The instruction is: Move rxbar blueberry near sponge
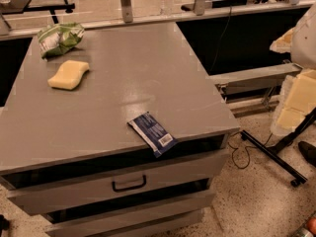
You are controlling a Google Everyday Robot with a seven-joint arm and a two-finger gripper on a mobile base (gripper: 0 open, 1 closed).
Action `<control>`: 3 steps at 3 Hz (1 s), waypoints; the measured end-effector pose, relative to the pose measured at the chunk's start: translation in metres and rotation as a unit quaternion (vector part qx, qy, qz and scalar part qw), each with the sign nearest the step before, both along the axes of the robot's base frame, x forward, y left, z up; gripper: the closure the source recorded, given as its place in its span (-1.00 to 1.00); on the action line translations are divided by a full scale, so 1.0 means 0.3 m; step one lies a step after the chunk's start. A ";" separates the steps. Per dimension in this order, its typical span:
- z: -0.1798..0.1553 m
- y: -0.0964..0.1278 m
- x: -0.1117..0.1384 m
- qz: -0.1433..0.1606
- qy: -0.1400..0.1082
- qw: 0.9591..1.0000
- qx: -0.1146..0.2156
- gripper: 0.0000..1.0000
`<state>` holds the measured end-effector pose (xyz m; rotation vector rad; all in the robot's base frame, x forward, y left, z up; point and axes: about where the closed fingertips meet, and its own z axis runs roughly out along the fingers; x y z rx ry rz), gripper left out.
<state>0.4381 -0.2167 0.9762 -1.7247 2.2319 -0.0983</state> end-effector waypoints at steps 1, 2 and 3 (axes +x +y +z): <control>0.000 0.000 0.000 0.000 0.000 1.000 0.000 -1.00; -0.106 0.131 0.118 0.033 0.020 0.998 0.043 -1.00; -0.222 0.256 0.219 0.044 0.043 0.996 0.070 -1.00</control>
Offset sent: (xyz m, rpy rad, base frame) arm 0.0587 0.0619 -0.0500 0.1693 0.0767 0.1228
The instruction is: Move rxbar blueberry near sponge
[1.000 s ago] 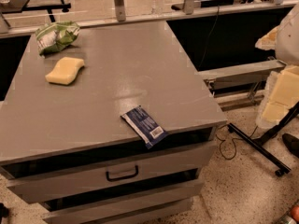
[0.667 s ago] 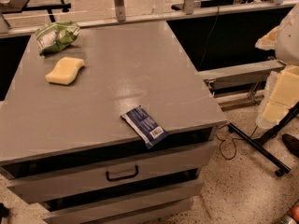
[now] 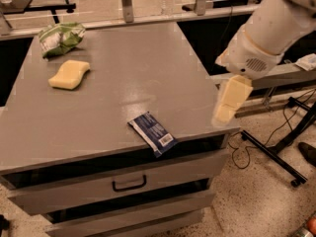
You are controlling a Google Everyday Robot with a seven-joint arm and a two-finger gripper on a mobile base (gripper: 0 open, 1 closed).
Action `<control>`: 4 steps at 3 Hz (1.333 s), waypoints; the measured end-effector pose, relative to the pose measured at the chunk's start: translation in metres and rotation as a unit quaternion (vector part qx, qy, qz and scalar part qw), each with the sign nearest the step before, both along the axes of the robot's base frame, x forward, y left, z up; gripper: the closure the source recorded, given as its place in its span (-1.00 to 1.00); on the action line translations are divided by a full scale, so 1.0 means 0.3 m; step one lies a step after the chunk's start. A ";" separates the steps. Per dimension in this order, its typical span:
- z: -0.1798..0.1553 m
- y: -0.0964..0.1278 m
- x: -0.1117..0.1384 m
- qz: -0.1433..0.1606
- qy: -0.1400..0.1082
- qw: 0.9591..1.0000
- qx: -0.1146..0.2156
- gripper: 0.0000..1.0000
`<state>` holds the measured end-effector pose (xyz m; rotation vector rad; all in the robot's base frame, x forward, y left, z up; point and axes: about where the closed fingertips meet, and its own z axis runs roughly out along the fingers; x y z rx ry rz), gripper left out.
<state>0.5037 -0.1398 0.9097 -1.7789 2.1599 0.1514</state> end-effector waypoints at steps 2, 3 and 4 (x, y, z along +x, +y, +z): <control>-0.078 0.162 0.043 0.017 0.015 0.999 0.026 -1.00; -0.081 0.224 0.000 0.036 0.012 0.999 0.026 -1.00; -0.096 0.315 -0.050 0.057 0.007 0.998 0.022 -1.00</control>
Offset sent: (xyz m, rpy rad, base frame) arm 0.0113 0.0414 -0.0207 0.0440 0.0274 0.0288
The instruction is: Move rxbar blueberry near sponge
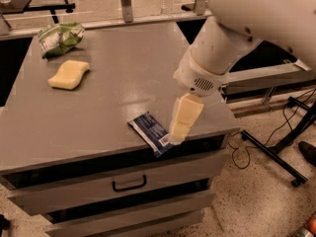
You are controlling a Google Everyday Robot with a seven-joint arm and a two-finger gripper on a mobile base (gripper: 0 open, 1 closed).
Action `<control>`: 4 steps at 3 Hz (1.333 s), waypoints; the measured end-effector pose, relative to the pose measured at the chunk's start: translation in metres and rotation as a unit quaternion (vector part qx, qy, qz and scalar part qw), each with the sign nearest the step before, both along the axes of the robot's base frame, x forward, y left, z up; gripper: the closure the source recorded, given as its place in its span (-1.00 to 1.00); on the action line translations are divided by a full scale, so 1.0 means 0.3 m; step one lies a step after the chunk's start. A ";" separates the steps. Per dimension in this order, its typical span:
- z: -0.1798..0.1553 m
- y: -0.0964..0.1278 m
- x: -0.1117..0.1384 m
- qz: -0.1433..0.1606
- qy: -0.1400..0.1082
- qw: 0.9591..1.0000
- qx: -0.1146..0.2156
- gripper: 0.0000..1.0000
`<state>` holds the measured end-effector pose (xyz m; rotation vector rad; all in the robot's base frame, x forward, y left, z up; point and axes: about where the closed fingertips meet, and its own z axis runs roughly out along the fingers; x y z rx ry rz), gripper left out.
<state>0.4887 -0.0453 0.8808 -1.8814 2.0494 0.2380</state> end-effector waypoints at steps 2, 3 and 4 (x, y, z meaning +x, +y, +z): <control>-0.059 0.133 -0.048 0.021 -0.003 1.000 -0.012 -1.00; -0.097 0.169 -0.060 0.017 0.001 1.000 -0.023 -0.95; -0.123 0.180 -0.065 0.002 0.007 0.999 -0.034 -0.48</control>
Offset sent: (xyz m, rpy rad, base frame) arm -0.0194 0.0598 -0.0314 -0.0446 -0.0074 0.0552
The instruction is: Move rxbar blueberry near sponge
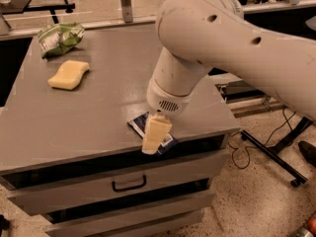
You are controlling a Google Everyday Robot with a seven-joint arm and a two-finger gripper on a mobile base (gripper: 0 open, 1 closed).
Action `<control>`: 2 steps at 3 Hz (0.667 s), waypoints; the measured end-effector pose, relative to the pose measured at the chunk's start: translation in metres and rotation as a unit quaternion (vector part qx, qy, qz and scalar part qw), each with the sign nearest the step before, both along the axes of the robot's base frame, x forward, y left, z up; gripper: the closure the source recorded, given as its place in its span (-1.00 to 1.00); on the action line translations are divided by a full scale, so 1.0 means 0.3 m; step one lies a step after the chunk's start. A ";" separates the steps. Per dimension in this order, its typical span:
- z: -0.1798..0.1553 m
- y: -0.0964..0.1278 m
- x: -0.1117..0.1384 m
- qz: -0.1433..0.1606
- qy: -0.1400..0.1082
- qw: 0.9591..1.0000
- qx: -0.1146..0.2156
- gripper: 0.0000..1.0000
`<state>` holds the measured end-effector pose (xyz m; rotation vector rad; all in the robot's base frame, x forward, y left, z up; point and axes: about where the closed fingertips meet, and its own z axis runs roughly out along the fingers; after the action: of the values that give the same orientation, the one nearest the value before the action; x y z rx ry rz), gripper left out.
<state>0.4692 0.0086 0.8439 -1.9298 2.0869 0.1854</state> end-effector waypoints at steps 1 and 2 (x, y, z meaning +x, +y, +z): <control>-0.011 -0.015 -0.003 -0.024 0.006 1.000 -0.007 -0.01; -0.015 -0.022 -0.010 -0.038 0.013 0.999 -0.017 0.47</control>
Offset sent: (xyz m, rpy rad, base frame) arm -0.0041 -0.0099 -0.0087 -0.0461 0.0439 -0.1051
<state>0.4663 0.0019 0.8393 -1.8720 2.1908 0.1611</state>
